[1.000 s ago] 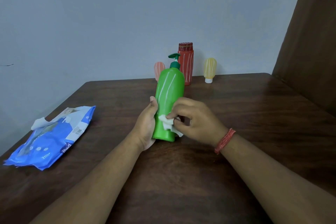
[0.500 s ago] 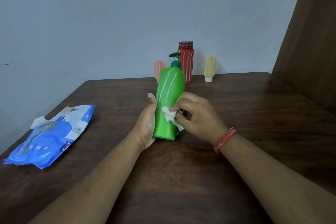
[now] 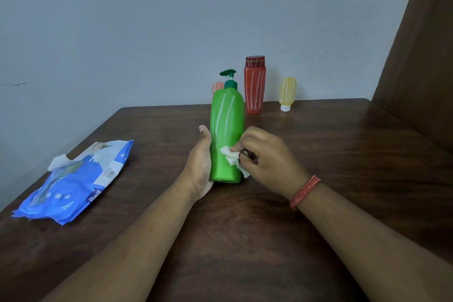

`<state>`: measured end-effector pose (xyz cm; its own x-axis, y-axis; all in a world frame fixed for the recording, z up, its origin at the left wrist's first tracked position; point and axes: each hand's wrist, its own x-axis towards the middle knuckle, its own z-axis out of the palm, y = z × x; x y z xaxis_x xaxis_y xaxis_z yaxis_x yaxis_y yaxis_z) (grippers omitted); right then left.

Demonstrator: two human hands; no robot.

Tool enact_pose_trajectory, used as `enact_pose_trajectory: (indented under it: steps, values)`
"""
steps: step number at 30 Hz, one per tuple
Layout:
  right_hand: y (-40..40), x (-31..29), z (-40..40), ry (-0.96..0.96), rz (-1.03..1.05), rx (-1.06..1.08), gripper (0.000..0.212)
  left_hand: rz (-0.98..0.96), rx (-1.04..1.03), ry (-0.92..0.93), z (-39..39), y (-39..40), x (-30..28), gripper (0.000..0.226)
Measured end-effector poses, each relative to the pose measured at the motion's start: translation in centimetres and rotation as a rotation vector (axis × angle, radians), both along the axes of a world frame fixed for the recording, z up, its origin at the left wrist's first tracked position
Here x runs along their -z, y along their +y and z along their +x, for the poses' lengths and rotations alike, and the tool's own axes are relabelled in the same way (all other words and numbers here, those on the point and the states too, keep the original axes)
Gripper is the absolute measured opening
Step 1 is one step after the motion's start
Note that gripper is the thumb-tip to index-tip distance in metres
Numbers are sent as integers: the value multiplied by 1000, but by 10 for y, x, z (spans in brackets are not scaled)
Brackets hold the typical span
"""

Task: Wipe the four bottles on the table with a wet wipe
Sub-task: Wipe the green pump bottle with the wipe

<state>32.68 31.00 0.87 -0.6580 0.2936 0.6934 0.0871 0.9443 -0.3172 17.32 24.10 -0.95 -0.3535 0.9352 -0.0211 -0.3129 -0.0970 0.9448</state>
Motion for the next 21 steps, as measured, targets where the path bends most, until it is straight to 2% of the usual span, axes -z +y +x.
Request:
enact_pose_trajectory:
  steps: [7,10,15,18,21]
  values:
    - [2,4,-2,45,-33,30,12,20,53,1,-8,-3,1,67]
    - [5,5,-2,125,-72,72,11,61,67,56,-5,-4,0,66]
    - [6,4,-1,144,-44,74,10,148,58,181,-1,-5,-2,56]
    - [6,5,-3,199,-63,109,10,151,29,237,0,-6,-4,60]
    - [3,5,-4,164,-43,85,10,132,-5,252,2,-6,-3,64]
